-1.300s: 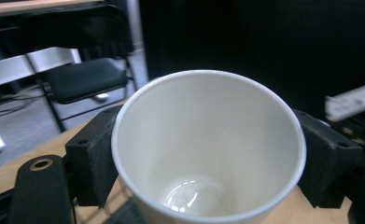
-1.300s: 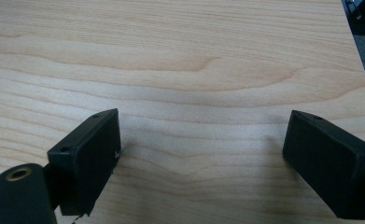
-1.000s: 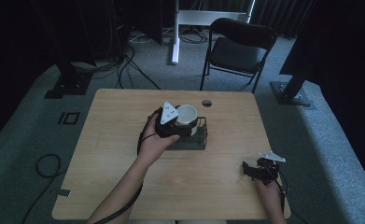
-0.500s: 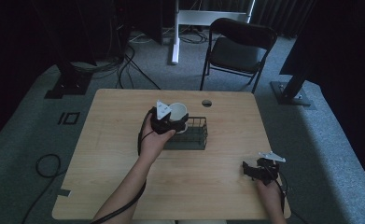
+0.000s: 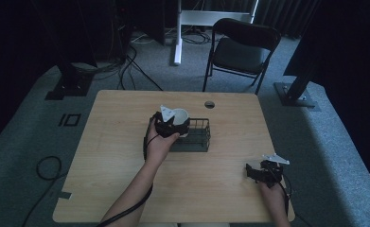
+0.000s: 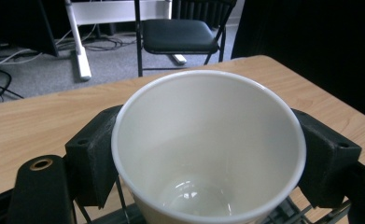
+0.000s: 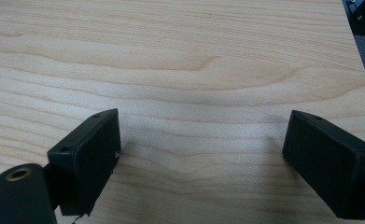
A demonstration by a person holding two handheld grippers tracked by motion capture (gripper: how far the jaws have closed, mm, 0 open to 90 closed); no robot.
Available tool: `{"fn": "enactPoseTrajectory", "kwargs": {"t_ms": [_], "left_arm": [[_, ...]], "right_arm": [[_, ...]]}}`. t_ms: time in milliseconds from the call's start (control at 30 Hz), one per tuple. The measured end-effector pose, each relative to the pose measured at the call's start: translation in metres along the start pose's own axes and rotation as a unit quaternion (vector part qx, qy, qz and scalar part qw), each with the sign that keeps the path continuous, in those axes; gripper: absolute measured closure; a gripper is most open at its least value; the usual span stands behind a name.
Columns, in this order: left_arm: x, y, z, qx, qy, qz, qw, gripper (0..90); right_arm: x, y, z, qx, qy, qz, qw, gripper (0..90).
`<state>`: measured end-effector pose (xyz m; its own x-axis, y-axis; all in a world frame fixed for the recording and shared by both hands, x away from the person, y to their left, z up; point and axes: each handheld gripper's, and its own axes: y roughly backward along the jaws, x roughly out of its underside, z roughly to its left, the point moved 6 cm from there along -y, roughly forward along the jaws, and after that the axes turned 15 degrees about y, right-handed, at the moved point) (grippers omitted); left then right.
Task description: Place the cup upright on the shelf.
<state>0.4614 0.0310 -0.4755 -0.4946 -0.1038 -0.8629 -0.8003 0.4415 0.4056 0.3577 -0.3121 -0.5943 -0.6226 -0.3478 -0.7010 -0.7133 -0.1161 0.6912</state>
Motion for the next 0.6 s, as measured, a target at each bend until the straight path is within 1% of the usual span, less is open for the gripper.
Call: {"fn": "enactPoseTrajectory", "kwargs": {"t_ms": [100,200,333,400,500,600], "left_arm": [[0.0029,-0.0014,0.0030,-0.008,0.002,0.000,1.0000,20.3],[0.0060,-0.0030,0.0031,-0.011,-0.003,0.004,0.9999,20.3],[0.0079,-0.0061,0.0028,-0.013,-0.010,-0.001,0.9999,20.3],[0.0079,-0.0061,0.0029,-0.014,-0.008,-0.004,0.9999,20.3],[0.0087,-0.0065,0.0022,-0.015,-0.011,-0.005,0.9998,20.3],[0.0094,-0.0067,0.0008,-0.017,-0.018,-0.005,0.9997,20.2]], "right_arm": [[0.0000,0.0000,0.0000,0.000,0.000,0.000,1.0000,10.8],[0.0000,0.0000,0.0000,0.000,0.000,0.000,1.0000,10.8],[0.0000,0.0000,0.0000,0.000,0.000,0.000,1.0000,10.8],[0.0000,0.0000,0.0000,0.000,0.000,0.000,1.0000,10.8],[0.0000,0.0000,0.0000,0.000,0.000,0.000,1.0000,10.8],[0.0000,0.0000,0.0000,0.000,0.000,0.000,1.0000,10.8]]}}
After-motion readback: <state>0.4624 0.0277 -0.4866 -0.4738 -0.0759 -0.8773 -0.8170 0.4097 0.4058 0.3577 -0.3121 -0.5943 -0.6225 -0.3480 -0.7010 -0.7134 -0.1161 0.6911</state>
